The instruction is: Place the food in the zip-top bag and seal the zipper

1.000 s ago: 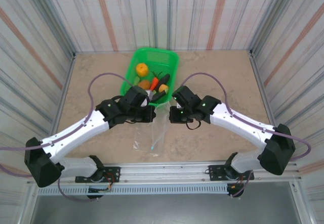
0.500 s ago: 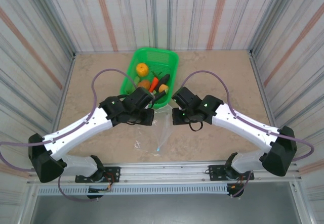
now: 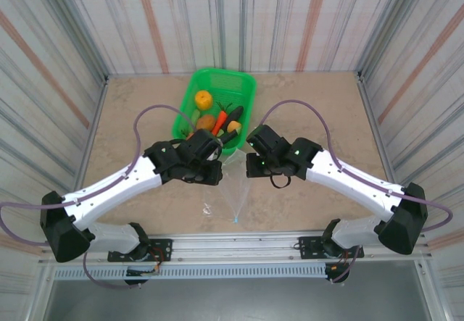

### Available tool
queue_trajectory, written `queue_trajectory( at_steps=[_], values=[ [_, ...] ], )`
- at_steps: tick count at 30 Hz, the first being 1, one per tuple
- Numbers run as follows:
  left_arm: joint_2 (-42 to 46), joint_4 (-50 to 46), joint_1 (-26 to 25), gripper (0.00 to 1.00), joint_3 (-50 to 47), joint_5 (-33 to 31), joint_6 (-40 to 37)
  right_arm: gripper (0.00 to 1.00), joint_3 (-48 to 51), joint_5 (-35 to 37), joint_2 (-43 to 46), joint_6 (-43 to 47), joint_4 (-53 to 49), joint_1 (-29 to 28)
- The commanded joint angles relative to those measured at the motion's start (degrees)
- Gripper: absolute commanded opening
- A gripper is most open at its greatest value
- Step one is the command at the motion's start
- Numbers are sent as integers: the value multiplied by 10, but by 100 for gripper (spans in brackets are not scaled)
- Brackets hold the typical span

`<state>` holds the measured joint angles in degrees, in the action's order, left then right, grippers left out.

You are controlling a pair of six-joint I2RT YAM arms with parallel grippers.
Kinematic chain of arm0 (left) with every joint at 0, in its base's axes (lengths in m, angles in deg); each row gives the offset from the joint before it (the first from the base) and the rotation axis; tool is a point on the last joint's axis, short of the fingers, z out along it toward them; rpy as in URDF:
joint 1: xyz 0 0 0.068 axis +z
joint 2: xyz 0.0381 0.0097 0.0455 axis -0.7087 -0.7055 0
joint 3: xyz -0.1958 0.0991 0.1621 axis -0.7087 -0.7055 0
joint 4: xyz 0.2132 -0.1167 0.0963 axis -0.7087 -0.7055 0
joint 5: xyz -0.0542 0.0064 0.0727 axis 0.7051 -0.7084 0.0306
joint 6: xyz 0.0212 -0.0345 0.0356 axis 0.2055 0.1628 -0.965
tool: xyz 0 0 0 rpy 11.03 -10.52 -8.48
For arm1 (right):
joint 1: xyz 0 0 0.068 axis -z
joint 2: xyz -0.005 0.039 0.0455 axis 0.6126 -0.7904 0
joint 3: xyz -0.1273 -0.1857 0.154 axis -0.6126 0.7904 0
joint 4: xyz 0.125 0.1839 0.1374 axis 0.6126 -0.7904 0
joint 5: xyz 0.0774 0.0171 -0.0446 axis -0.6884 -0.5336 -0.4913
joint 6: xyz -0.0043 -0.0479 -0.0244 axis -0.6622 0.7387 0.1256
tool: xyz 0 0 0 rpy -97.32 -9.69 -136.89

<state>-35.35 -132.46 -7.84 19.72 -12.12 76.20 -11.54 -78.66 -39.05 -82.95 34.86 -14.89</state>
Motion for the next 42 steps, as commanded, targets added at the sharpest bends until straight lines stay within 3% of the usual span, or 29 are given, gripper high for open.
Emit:
queue_trajectory(
  at_steps=[1,5,11,17,25,35,39,42],
  values=[
    [3,1,-6,31,-10,7,16,0,10,21,16,-22,8,-4],
    [5,6,-9,33,-11,12,21,0,15,17,14,-29,19,-4],
    [8,17,-15,28,-15,14,29,0,27,20,16,-41,31,-4],
    [26,11,-16,0,-25,-10,30,0,36,29,25,-46,34,-1],
    [57,-108,-8,0,37,-99,-20,4,41,43,21,-8,20,1],
    [86,-255,-5,0,116,-216,-50,9,-35,65,-21,58,-29,0],
    [100,-263,-3,0,132,-236,-59,17,-70,-7,-40,85,-1,-3],
    [101,-260,10,0,131,-260,-84,40,-87,-95,-45,92,62,-2]
  ],
)
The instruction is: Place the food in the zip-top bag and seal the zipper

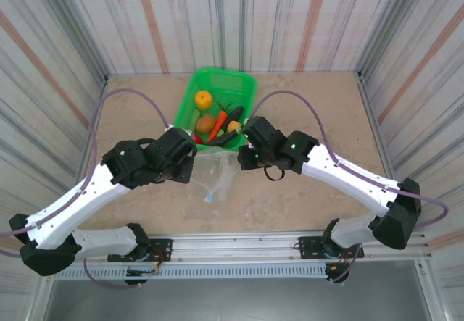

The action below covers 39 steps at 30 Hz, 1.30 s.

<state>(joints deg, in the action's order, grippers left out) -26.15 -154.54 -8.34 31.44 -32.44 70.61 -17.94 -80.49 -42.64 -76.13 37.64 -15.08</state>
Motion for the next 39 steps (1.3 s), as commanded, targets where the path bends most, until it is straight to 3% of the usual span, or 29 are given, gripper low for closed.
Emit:
queue_trajectory(
  at_steps=[1,6,10,11,14,16,20,28,39],
  values=[
    [5,-46,24,0,16,-62,-33,44,-33,-87,-11,23,44,2],
    [16,-60,52,0,19,-117,-47,53,-93,-118,-35,26,42,45],
    [54,-12,144,0,-19,-72,-85,56,-117,-101,-73,24,29,91],
    [65,12,179,0,-38,-45,-99,55,-119,-97,-91,25,28,103],
    [82,75,284,0,-85,60,-124,38,-136,-102,-158,34,20,137],
    [84,101,322,0,-102,99,-127,28,-161,-83,-210,50,9,140],
    [84,129,338,0,-109,107,-126,0,-235,-64,-312,72,-30,142],
    [96,161,375,0,-105,111,-133,0,-266,10,-403,67,-80,146],
    [75,220,375,0,-107,201,-99,0,-125,74,-315,44,-99,196]
  ],
)
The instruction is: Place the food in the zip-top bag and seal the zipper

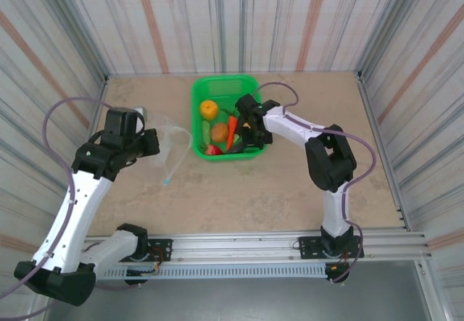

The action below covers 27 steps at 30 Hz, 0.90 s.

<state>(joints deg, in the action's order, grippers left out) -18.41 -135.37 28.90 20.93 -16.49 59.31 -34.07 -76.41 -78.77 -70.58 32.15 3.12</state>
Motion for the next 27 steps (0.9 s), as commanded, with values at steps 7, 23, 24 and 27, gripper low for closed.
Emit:
queue_trajectory(
  at_steps=[7,23,24,27],
  values=[
    [10,86,2,0,-44,110,68,0,201,58,164,-47,-40,68],
    [-34,200,-38,0,-138,223,254,33,235,52,334,-61,-59,75],
    [-40,207,-45,0,-136,216,254,37,224,39,325,-46,-50,77],
    [-54,214,-57,0,-129,197,255,35,181,20,272,-8,-35,95]
  ],
)
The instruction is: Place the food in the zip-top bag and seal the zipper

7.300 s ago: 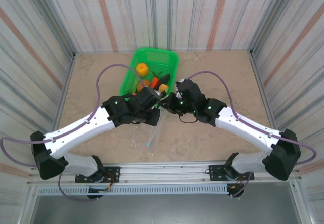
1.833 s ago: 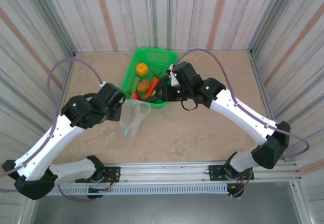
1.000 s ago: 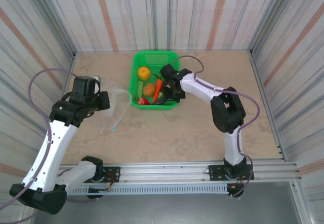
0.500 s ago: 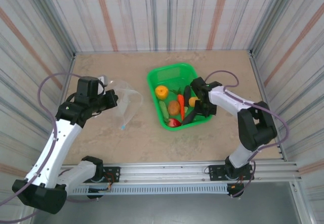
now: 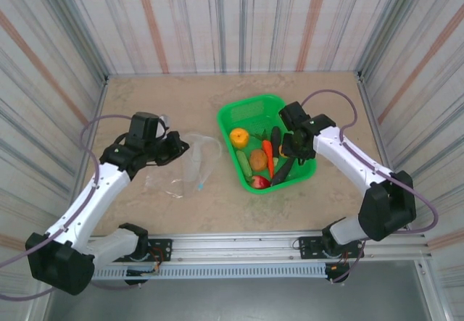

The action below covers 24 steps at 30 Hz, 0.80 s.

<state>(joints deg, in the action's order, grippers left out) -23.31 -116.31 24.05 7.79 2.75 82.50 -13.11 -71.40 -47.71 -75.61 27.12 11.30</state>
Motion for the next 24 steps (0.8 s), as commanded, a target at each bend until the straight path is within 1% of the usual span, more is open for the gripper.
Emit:
queue_trajectory(
  at_steps=[1,4,5,7,8,10,12,14,17,19,20,21,22,24],
  values=[
    [-10,25,-11,0,5,0,24,32,-45,-39,-61,53,25,23],
    [-15,24,-12,0,8,-16,32,20,-91,-63,-129,65,51,48],
    [-14,27,-9,0,8,-11,34,17,-112,-68,-157,68,57,55],
    [-14,23,-9,0,14,-2,30,13,-152,-61,-209,73,55,62],
    [-16,17,-9,0,17,2,29,10,-176,-37,-235,76,47,63],
    [-24,12,-9,0,23,10,25,8,-211,31,-273,81,27,66],
    [-36,5,-10,0,35,17,13,8,-221,71,-290,86,27,80],
    [-42,6,-13,0,46,24,-1,7,-210,83,-290,93,37,100],
    [-40,2,-34,0,56,-4,-11,8,-182,96,-272,105,62,127],
    [-39,21,-44,0,51,-3,-2,11,-166,93,-261,115,83,142],
    [-43,34,-46,0,48,5,3,14,-165,71,-257,121,90,148],
    [-50,46,-45,0,47,16,6,21,-166,38,-252,132,97,148],
    [-59,55,-45,0,49,23,5,29,-164,20,-244,140,106,143],
    [-80,50,-45,0,68,29,-7,51,-161,-10,-223,156,129,118]
  ],
)
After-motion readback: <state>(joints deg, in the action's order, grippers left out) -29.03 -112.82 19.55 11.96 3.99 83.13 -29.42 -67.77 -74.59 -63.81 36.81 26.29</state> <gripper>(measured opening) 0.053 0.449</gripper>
